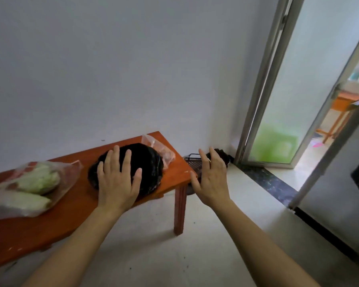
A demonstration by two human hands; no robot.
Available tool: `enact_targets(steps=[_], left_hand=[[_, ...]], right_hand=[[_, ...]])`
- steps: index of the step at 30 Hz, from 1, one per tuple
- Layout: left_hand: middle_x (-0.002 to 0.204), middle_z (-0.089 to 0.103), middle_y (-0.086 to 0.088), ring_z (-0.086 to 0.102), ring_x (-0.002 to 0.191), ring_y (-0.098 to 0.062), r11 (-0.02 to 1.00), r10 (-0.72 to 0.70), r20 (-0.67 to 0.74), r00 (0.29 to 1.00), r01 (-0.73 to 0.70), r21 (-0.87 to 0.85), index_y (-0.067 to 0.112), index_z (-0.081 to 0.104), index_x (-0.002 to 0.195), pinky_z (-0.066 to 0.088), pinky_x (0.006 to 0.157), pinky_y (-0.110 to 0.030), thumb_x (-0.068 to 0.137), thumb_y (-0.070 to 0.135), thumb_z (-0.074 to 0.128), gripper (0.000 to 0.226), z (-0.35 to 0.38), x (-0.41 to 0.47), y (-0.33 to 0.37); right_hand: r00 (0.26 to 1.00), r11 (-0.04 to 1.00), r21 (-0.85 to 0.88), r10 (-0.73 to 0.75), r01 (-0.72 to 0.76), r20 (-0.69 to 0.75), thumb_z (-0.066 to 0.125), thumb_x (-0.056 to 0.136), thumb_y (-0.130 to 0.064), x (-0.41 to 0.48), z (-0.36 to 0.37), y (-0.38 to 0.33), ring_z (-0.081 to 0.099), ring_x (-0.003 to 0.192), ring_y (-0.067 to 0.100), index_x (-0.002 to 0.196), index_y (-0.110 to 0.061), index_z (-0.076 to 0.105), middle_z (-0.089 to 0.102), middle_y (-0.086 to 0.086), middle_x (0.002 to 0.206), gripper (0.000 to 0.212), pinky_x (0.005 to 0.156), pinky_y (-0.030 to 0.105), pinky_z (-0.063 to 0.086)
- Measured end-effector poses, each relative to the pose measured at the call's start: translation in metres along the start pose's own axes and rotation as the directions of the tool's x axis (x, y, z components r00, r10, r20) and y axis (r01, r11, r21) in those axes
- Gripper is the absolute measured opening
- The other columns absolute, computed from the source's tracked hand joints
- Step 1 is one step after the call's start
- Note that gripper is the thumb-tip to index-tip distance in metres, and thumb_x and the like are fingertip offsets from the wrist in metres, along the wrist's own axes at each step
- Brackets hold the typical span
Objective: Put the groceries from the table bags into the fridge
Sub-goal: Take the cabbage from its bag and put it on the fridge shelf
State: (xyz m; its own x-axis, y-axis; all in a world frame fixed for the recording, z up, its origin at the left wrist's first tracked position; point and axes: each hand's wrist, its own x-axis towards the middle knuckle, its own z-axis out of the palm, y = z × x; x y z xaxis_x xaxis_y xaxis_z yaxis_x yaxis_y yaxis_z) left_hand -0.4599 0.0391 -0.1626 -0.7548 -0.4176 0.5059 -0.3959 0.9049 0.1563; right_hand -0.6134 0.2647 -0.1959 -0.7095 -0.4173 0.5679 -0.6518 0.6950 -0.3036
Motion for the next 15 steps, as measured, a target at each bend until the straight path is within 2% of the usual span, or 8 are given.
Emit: enact_targets(steps=[3,7,11,15], left_hand=[[0.162,0.02,-0.018,0.021,0.148,-0.036,0.999,-0.012,0.066,0.998,0.009,0.046,0.013,0.032,0.153,0.019,0.117,-0.057,0.1,0.053,0.025,0.066,0.025,0.031,-0.026],[0.163,0.017,-0.016,0.017,0.15,-0.034,0.993,0.002,0.16,0.987,-0.021,0.117,0.015,0.03,0.154,0.018,0.118,-0.055,0.098,0.056,0.017,0.07,0.05,0.09,-0.058],[0.165,0.014,-0.014,0.014,0.151,-0.03,0.981,0.055,0.209,0.976,-0.092,0.171,0.017,0.027,0.155,0.016,0.121,-0.052,0.097,0.058,0.012,0.072,0.07,0.159,-0.085],[0.165,0.014,-0.014,0.015,0.151,-0.031,0.982,0.018,0.241,0.97,-0.063,0.178,0.018,0.025,0.156,0.018,0.12,-0.052,0.097,0.058,0.012,0.072,0.098,0.204,-0.103]], right_hand=[[0.999,1.0,0.022,0.01,-0.011,0.034,0.054,0.094,-0.046,0.033,0.046,-0.004,0.03,0.144,0.034,0.153,-0.018,0.024,0.028,0.018,0.157,0.072,0.119,0.051,0.028],[0.991,0.995,0.054,0.082,-0.087,0.103,0.039,0.096,-0.053,0.094,0.097,-0.004,0.032,0.143,0.035,0.154,-0.014,0.029,0.033,0.021,0.155,0.07,0.116,0.05,0.031],[0.986,0.99,0.086,0.105,-0.116,0.129,0.048,0.099,-0.044,0.157,0.134,0.002,0.036,0.142,0.039,0.151,-0.009,0.037,0.038,0.024,0.153,0.064,0.114,0.051,0.034],[0.978,0.988,0.052,0.137,-0.147,0.159,0.05,0.099,-0.042,0.194,0.162,0.006,0.034,0.142,0.036,0.15,-0.01,0.036,0.038,0.021,0.153,0.062,0.114,0.049,0.034]])
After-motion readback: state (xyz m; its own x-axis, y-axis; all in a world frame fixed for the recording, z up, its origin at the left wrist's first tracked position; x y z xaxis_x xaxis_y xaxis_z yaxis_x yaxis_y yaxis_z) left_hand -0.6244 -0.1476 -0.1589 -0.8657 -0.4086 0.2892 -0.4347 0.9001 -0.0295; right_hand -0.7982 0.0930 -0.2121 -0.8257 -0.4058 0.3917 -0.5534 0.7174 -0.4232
